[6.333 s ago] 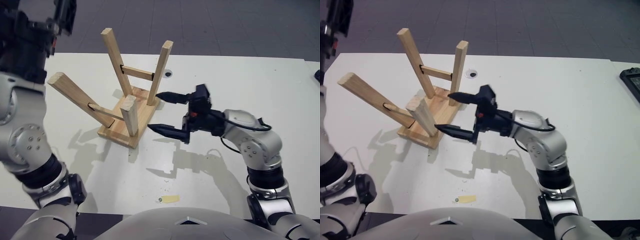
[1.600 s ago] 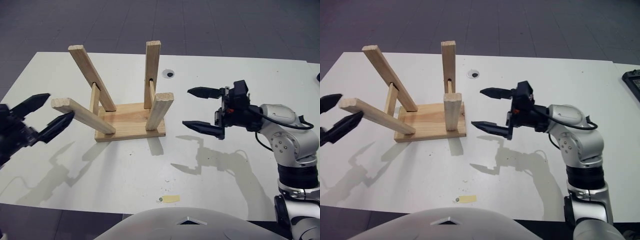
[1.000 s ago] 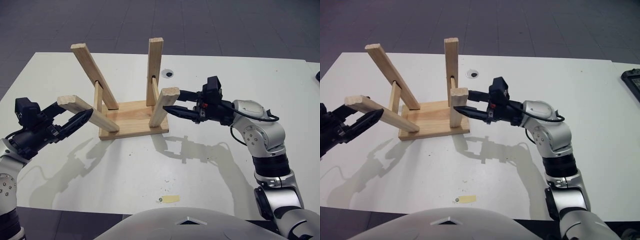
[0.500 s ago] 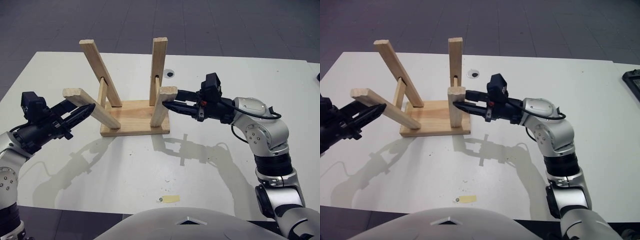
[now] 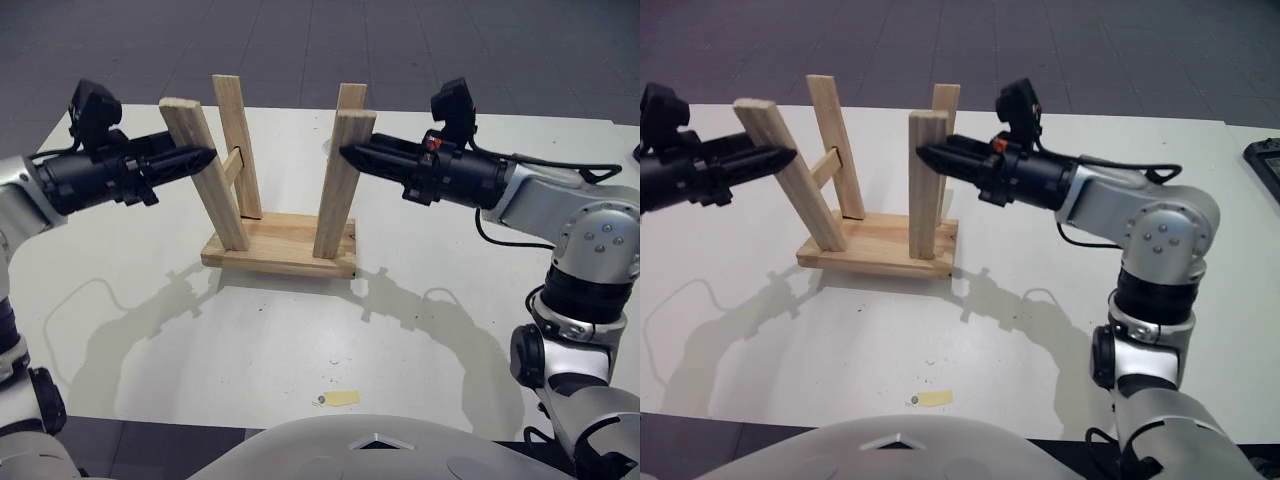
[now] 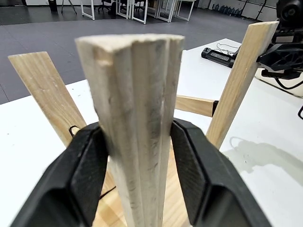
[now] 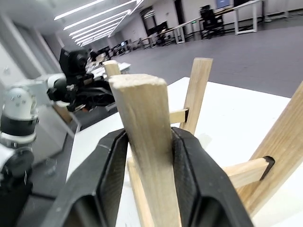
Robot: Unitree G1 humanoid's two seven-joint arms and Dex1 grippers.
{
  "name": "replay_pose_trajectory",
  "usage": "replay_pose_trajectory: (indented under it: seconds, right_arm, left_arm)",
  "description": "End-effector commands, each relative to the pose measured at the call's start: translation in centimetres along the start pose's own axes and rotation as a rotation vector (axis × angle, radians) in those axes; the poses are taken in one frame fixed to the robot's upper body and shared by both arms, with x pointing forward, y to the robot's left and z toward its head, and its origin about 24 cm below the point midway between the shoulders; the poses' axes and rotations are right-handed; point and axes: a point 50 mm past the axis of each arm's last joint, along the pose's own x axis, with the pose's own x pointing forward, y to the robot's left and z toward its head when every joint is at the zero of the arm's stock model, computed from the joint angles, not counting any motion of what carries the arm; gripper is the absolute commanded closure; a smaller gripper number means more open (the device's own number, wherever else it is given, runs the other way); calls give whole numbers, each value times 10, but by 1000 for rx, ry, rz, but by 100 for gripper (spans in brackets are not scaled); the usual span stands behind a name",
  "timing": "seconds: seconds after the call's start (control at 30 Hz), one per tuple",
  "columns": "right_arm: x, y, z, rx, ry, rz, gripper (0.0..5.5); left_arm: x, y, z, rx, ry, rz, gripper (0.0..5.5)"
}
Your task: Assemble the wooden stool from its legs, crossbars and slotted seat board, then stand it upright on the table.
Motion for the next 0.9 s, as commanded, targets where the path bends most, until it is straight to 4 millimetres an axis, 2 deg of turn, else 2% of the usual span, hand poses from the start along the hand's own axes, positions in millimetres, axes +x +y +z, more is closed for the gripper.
replay_pose_trajectory:
  seconds: [0.03, 0.1, 0.2, 0.27, 0.37, 0.4, 0.5, 0.67, 0.9]
  right_arm:
    - [52, -17, 4, 248, 21, -148, 416]
    - [64, -35, 1, 340, 35, -273, 414]
    - [87, -57, -6, 458, 46, -418, 408]
    - [98, -69, -20, 523, 98, -522, 406]
    - [106, -76, -37, 561, 173, -584, 399]
    - [108, -75, -38, 561, 179, -569, 358]
    - [109, -74, -38, 544, 174, -538, 308]
    - [104, -75, -40, 534, 132, -502, 220]
    - [99, -76, -44, 476, 107, -493, 117]
  left_arm:
    - [70, -12, -18, -283, 168, -182, 350]
    - [86, -6, -22, -374, 210, -152, 350]
    - [111, 7, -37, -544, 256, -109, 350]
    - [121, 14, -48, -599, 268, -72, 350]
    - [129, 19, -55, -625, 267, -47, 336]
    - [130, 20, -55, -623, 258, -45, 309]
    - [129, 25, -53, -561, 224, -46, 262]
    - [127, 37, -50, -349, 149, 20, 174]
    - [127, 40, -52, -175, 110, 66, 68]
